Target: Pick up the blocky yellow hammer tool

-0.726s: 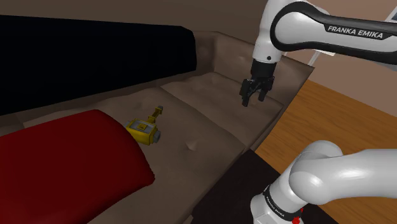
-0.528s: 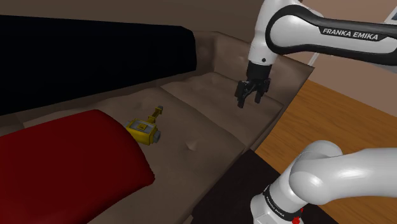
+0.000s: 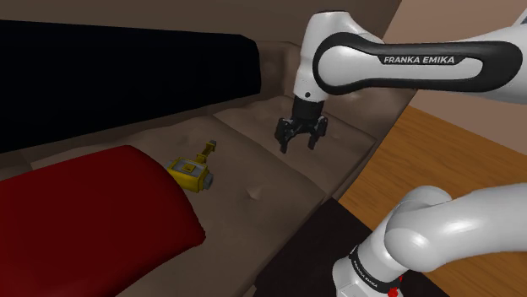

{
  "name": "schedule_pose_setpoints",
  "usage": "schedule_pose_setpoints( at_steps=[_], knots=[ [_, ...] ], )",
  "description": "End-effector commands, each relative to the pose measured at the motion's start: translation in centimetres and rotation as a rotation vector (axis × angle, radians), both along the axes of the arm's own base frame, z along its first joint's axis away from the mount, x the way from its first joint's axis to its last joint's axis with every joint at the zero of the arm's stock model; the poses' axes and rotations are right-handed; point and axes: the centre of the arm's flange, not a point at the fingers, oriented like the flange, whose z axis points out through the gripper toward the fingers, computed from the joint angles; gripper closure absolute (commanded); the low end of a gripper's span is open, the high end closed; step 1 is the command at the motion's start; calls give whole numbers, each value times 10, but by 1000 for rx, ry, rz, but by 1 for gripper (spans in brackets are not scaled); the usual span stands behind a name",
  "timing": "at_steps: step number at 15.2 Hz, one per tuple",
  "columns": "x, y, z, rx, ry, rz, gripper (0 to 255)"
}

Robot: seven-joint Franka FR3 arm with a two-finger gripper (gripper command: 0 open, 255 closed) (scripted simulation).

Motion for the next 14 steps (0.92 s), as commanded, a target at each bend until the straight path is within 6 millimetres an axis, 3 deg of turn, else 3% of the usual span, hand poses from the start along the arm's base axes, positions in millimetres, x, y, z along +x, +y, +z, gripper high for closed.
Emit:
schedule_pose_setpoints(
  at_steps=[1,14],
  knots=[
    [11,19,-11,-2,-14,-47,0],
    [111,124,-86,-19,-94,-323,0]
  ],
)
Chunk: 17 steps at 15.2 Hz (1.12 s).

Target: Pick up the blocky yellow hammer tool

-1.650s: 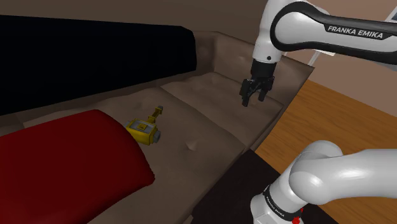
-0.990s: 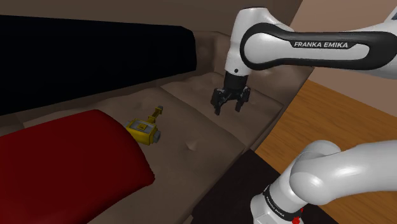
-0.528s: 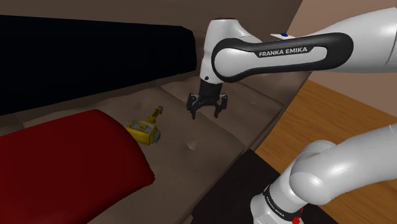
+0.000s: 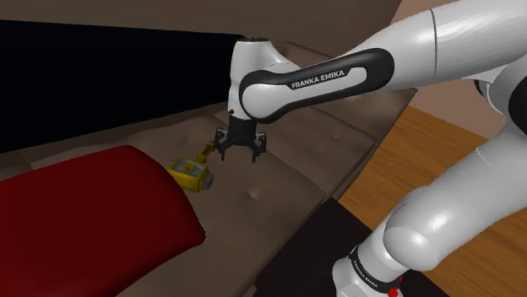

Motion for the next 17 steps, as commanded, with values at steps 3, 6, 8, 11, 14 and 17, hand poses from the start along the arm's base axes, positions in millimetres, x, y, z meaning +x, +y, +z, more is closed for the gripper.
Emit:
schedule_pose_setpoints(
  at_steps=[3,6,8,11,14,17],
  knots=[
    [38,28,-21,-4,-26,-89,0],
    [67,46,-36,-8,-44,-153,0],
    [87,56,-47,-11,-56,-196,0],
    [119,71,-62,-15,-75,-259,0],
    [120,71,-73,-15,-75,-262,0],
    [120,71,-89,-15,-75,-262,0]
  ],
)
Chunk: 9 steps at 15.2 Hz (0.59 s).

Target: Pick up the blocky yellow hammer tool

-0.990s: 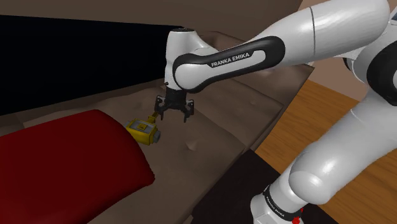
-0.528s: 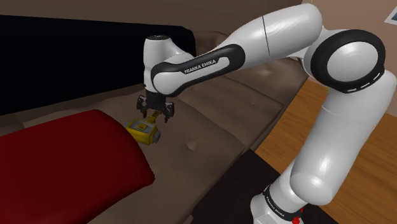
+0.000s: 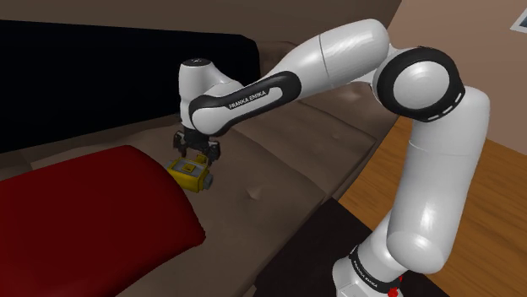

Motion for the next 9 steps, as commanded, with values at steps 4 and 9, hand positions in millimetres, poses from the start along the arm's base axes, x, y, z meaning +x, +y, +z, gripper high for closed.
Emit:
schedule_pose_setpoints(
  at_steps=[4,9],
  knots=[
    [0,1,-19,0,0,-1,0],
    [1,2,-19,0,0,-1,255]
  ],
)
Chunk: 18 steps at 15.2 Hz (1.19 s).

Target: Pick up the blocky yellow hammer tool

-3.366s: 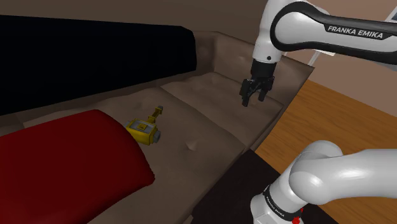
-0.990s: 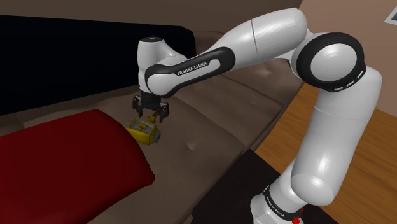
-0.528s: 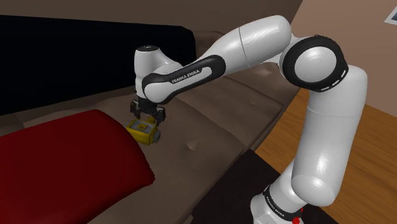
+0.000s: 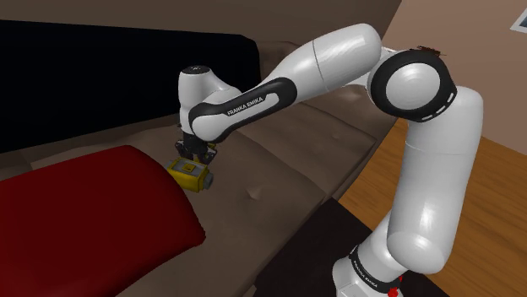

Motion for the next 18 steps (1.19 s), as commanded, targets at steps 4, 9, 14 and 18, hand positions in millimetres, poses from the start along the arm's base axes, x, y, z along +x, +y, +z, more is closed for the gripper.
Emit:
schedule_pose_setpoints(
  at_steps=[4,9,14,18],
  knots=[
    [0,0,0,0,0,1,255],
    [-1,0,21,0,0,1,255],
    [-1,0,47,0,0,1,255],
    [-1,0,68,0,0,1,255]
  ],
)
